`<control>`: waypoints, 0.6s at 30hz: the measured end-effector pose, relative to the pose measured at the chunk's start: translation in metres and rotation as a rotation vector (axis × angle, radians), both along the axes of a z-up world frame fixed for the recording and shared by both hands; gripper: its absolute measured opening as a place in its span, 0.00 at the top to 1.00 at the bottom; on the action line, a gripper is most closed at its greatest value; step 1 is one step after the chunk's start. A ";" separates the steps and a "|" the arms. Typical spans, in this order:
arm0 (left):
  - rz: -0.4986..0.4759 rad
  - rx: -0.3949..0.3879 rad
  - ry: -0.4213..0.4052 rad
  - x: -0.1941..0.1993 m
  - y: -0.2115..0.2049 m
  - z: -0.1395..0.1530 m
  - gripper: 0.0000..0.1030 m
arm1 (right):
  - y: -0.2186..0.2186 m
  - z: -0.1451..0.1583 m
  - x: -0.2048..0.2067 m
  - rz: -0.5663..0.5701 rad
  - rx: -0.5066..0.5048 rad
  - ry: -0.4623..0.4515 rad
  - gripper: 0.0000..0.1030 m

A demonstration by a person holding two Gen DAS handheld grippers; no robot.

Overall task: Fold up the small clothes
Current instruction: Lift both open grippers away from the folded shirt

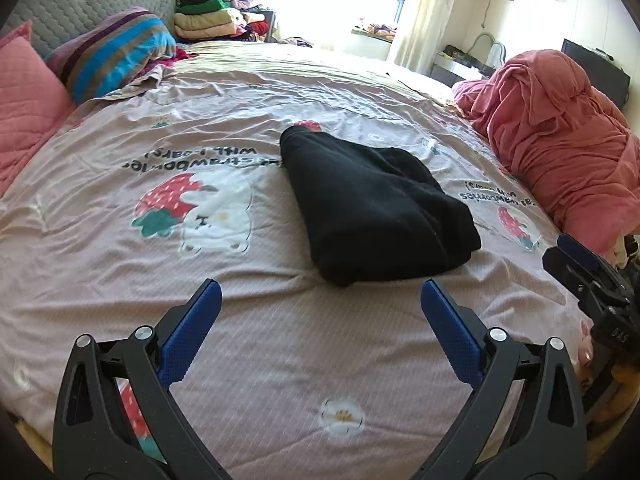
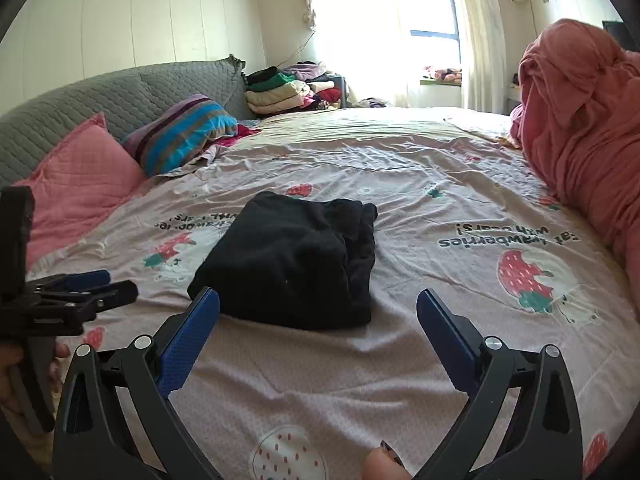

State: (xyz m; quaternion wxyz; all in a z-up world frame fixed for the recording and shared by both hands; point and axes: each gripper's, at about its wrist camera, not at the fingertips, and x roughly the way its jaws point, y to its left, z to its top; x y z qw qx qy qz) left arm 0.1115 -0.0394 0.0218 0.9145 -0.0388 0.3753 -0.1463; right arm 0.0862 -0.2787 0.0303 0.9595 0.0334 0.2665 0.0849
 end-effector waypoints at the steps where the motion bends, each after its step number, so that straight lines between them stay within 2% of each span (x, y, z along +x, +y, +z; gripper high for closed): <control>1: 0.001 0.003 -0.002 -0.003 0.001 -0.001 0.09 | 0.003 -0.001 -0.004 -0.003 -0.012 -0.012 0.04; 9: 0.023 0.016 -0.037 -0.022 0.014 -0.009 0.09 | 0.016 -0.016 -0.021 -0.045 -0.063 -0.027 0.04; 18: 0.031 0.030 -0.007 -0.030 0.016 -0.032 0.09 | 0.019 -0.048 -0.020 -0.085 -0.050 0.085 0.04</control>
